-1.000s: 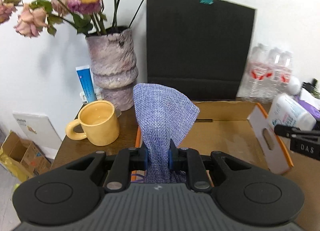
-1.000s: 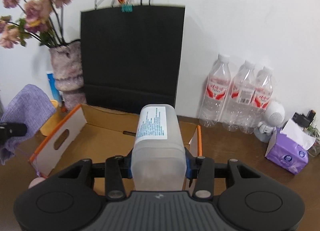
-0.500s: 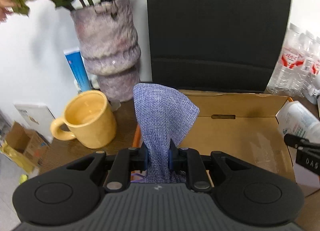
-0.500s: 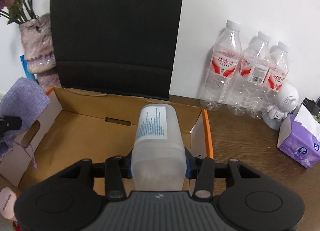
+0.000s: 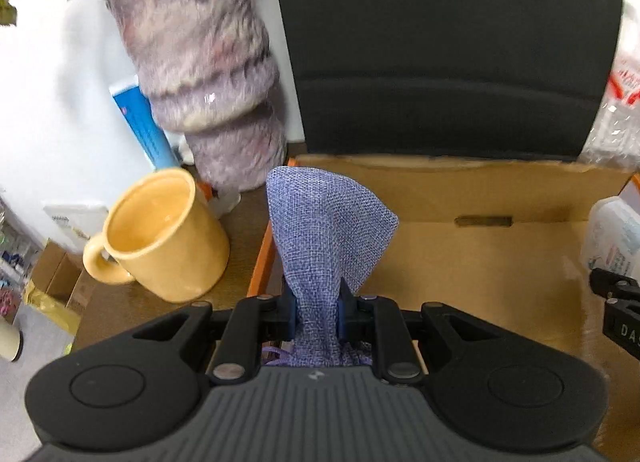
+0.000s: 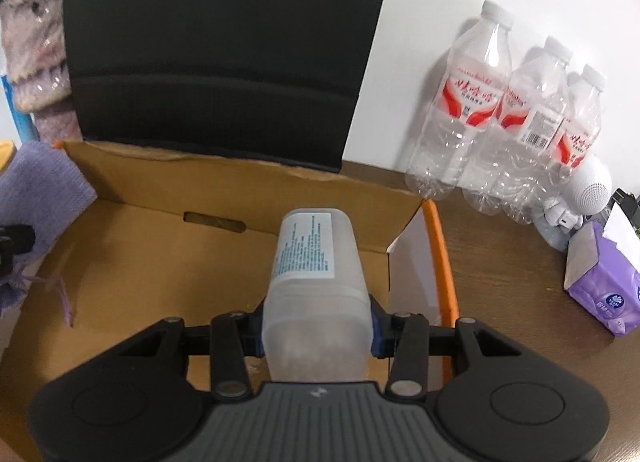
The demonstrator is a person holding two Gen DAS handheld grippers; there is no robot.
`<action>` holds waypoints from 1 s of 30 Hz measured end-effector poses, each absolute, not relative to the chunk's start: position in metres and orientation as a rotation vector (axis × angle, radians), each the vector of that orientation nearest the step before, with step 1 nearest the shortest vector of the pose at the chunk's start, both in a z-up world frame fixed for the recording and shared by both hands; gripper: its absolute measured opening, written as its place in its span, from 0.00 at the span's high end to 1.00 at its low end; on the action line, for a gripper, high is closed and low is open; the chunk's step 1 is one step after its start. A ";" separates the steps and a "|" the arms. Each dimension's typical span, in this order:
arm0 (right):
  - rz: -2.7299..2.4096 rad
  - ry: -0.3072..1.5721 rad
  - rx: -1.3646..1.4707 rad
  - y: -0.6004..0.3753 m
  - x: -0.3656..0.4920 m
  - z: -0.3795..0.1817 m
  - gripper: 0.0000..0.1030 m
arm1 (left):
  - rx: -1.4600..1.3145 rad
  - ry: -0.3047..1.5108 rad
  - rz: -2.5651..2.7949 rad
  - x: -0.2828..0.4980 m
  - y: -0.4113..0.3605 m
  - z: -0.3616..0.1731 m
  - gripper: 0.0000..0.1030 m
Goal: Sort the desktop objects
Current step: 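Carry pouch and container into the cardboard box and open both tools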
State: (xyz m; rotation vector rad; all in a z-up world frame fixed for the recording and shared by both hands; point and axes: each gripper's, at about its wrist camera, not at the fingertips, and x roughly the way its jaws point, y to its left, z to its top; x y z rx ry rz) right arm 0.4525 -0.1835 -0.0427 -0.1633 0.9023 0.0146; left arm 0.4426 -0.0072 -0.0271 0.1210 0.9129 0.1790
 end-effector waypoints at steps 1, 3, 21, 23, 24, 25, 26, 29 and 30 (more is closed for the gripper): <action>0.008 0.909 -0.164 -0.183 0.453 -0.045 0.59 | 0.123 0.920 0.176 0.444 -0.007 -0.030 0.83; 0.002 0.917 -0.163 -0.182 0.455 -0.050 0.59 | 0.123 0.933 0.171 0.447 -0.006 -0.035 0.83; -0.004 0.858 -0.156 -0.190 0.455 -0.043 0.28 | 0.150 0.929 0.129 0.455 -0.014 -0.038 0.40; 0.000 0.847 -0.154 -0.192 0.453 -0.037 0.25 | 0.128 0.912 0.112 0.453 -0.015 -0.029 0.28; 0.006 0.840 -0.149 -0.193 0.451 -0.033 0.23 | 0.110 0.902 0.100 0.451 -0.015 -0.024 0.17; 0.010 0.834 -0.146 -0.194 0.450 -0.029 0.17 | 0.094 0.890 0.089 0.450 -0.015 -0.019 0.06; 0.014 0.829 -0.144 -0.194 0.449 -0.025 0.13 | 0.082 0.872 0.086 0.446 -0.015 -0.012 0.01; 0.027 0.811 -0.129 -0.197 0.444 -0.012 0.11 | 0.056 0.821 0.073 0.437 -0.015 0.009 0.00; 0.034 0.806 -0.124 -0.198 0.442 -0.008 0.09 | 0.054 0.805 0.066 0.434 -0.015 0.015 0.00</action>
